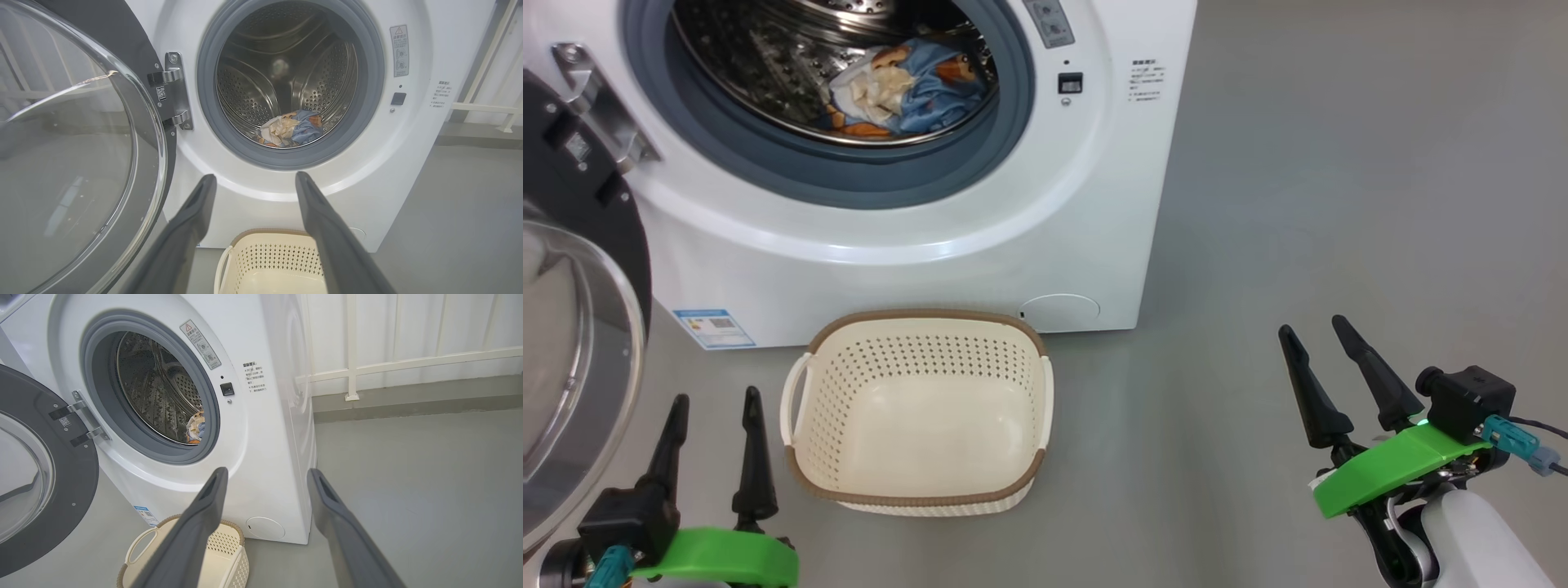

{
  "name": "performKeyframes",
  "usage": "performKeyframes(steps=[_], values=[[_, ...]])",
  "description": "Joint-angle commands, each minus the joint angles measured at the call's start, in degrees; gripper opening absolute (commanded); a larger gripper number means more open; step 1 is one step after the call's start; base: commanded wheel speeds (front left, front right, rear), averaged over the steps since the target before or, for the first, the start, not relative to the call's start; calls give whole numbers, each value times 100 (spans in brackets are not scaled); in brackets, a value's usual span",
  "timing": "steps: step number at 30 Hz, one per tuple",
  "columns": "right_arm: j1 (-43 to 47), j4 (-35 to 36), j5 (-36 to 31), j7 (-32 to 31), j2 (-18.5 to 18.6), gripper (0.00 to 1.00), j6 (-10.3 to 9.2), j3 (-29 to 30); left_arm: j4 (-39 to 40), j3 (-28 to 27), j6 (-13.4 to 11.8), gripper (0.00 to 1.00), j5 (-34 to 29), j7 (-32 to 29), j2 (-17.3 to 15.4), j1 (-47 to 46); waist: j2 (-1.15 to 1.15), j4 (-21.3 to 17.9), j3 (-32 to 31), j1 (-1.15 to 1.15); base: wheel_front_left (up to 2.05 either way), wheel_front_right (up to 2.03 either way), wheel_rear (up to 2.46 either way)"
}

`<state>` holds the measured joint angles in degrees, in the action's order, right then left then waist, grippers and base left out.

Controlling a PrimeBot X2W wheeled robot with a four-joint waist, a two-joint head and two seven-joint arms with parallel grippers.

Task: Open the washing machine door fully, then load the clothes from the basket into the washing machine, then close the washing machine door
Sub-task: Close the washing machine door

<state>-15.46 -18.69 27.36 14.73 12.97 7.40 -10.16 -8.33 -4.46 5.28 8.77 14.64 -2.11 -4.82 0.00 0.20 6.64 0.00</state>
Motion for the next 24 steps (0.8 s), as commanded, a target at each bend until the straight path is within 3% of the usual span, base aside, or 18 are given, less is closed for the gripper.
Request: performKeyframes(steps=[1, 13, 24], values=[[-12, 117, -65, 27, 56, 100, 9, -96, 102, -204, -45, 100, -23, 36, -77, -158, 0, 84, -26, 0, 0, 0, 0], [33, 77, -45, 27, 84, 100, 9, -184, 67, -99, -211, 100, 128, 36, -76, -53, 0, 598, -152, 0, 0, 0, 0], [127, 25, -10, 27, 92, 100, 9, -262, 83, -58, -306, 100, 179, 36, -76, 24, 0, 1337, -302, 0, 0, 0, 0]])
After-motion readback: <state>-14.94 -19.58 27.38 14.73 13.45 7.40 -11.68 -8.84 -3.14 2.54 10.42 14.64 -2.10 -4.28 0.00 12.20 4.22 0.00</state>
